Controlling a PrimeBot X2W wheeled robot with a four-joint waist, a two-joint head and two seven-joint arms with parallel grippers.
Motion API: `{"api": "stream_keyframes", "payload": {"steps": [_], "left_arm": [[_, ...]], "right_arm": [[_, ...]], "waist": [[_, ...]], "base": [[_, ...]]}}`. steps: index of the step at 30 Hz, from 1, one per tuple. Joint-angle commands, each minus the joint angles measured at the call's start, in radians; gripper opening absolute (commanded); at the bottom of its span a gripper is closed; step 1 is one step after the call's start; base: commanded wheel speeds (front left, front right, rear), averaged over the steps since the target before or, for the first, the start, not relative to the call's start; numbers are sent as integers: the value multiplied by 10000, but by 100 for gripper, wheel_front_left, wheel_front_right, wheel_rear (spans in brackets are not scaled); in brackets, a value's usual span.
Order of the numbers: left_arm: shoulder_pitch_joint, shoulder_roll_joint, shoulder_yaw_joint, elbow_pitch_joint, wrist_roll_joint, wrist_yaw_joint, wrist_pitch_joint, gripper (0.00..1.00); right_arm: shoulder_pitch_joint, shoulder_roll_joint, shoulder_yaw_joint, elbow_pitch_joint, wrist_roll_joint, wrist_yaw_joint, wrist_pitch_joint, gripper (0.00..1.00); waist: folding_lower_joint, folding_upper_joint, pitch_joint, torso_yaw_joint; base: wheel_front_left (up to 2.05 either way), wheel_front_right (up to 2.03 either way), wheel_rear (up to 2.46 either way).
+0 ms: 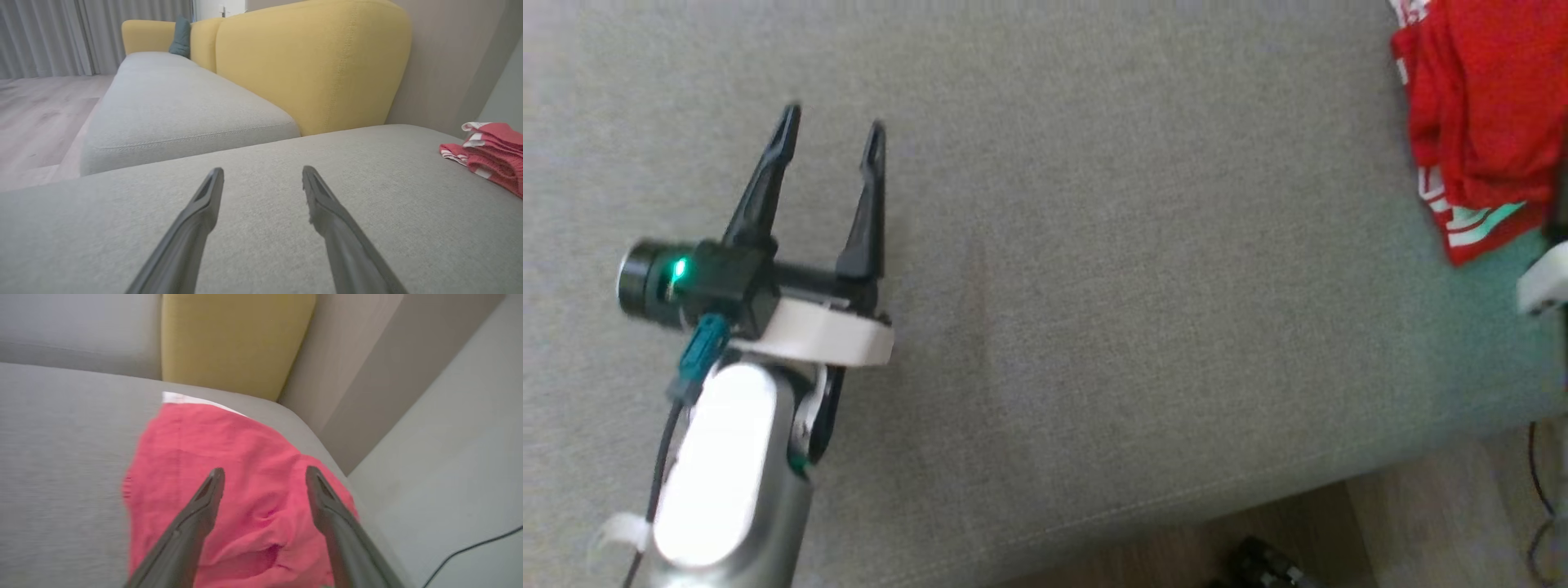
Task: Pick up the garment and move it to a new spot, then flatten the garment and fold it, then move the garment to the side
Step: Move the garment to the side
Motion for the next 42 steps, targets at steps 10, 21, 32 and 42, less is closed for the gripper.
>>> {"api": "stream_keyframes", "payload": {"steps": [10,21,32,42], "left_arm": [[1238,-106,721,-113,-354,380,-50,100],[2178,-139,1106,70,-481,600,-51,100],[2992,-172,1192,401,-524,655,-51,100],[3456,-110,1186,555,-526,692,-51,100]], "right_arm": [[1540,865,1937,-2113,1017,-9,160,100],[2080,1393,3088,-2192,1696,-9,121,100],[2973,1599,3318,-2144,2034,-9,32,100],[3677,1659,3222,-2358,2152,-9,113,100]], "waist": [[0,0,-1724,887],[0,0,-2724,1872],[0,0,-3778,2040],[0,0,-4323,1936]], "base": [[0,0,0],[0,0,0],[0,0,0],[0,0,0]]}}
